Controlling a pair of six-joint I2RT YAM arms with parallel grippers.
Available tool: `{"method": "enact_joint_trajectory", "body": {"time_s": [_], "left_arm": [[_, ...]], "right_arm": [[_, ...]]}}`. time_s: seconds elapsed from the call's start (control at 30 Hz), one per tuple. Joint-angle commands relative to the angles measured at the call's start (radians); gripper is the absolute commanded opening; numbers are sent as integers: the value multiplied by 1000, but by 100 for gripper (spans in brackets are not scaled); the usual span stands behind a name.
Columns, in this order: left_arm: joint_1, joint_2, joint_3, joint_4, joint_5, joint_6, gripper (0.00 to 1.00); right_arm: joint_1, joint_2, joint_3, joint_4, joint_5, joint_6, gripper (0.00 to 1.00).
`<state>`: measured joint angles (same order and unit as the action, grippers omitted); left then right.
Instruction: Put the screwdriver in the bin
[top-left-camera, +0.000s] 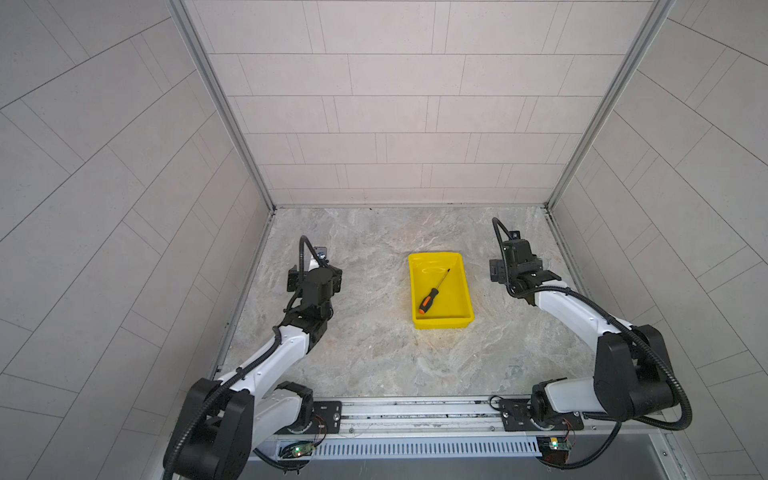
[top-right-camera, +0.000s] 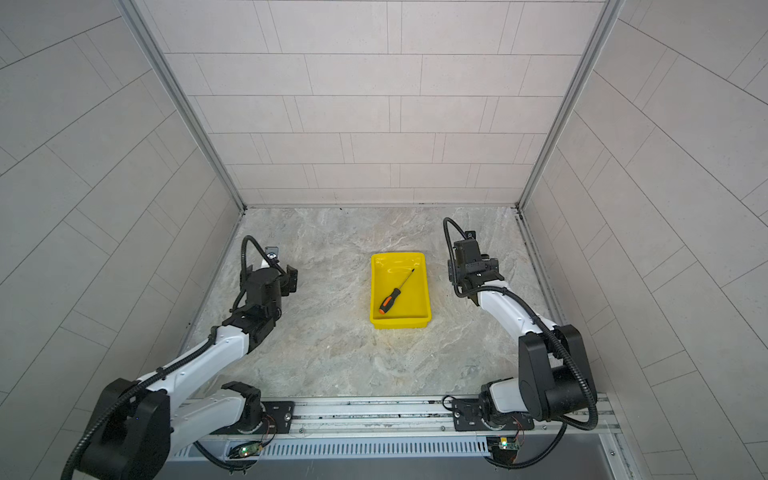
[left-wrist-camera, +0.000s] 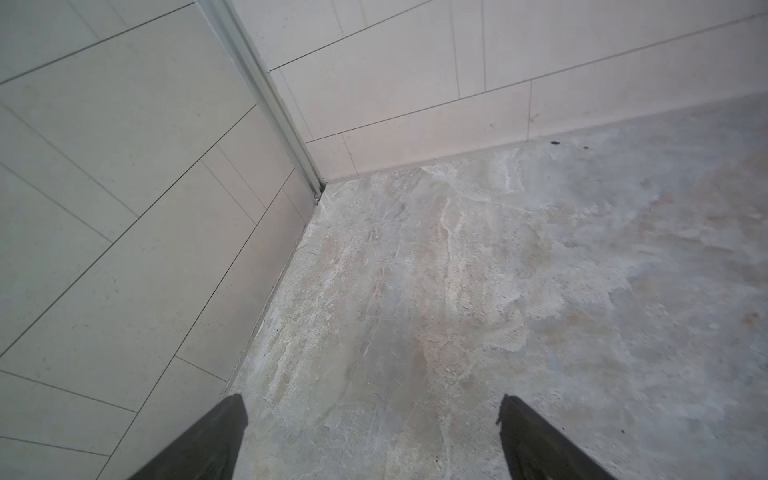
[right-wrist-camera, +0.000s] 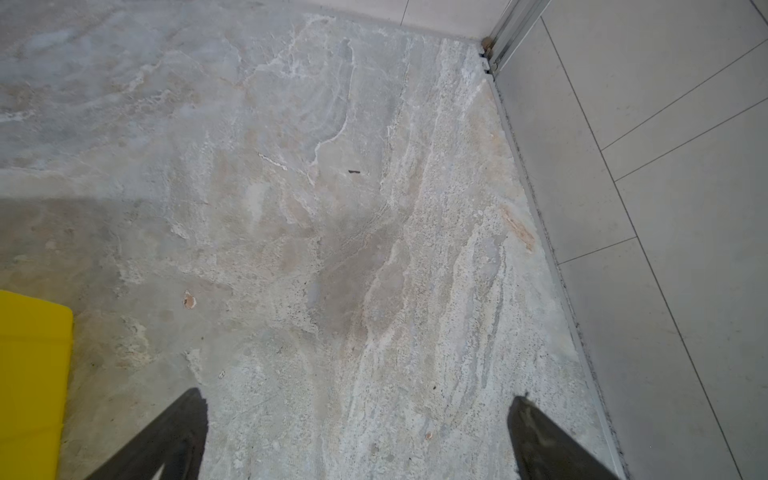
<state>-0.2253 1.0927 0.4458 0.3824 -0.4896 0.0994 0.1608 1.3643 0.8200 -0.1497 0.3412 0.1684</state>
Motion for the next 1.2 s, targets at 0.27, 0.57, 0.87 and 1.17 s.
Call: {"method": "enact_joint_trajectory", "body": {"time_s": [0.27,0.57,0.87,1.17], "left_arm": [[149,282,-174,565,224,-129,100],[169,468,-170,717,257,-126,100],[185,488,-106,636,148,-180,100],[183,493,-63,566,197,-153,100]], "right_arm": [[-4,-255,-195,198,60,-20,100],[-26,-332,-243,208,32,-10,100],[-69,-138,-443,671,76,1,100],[-91,91,-312,701,-50,-90,100]]}}
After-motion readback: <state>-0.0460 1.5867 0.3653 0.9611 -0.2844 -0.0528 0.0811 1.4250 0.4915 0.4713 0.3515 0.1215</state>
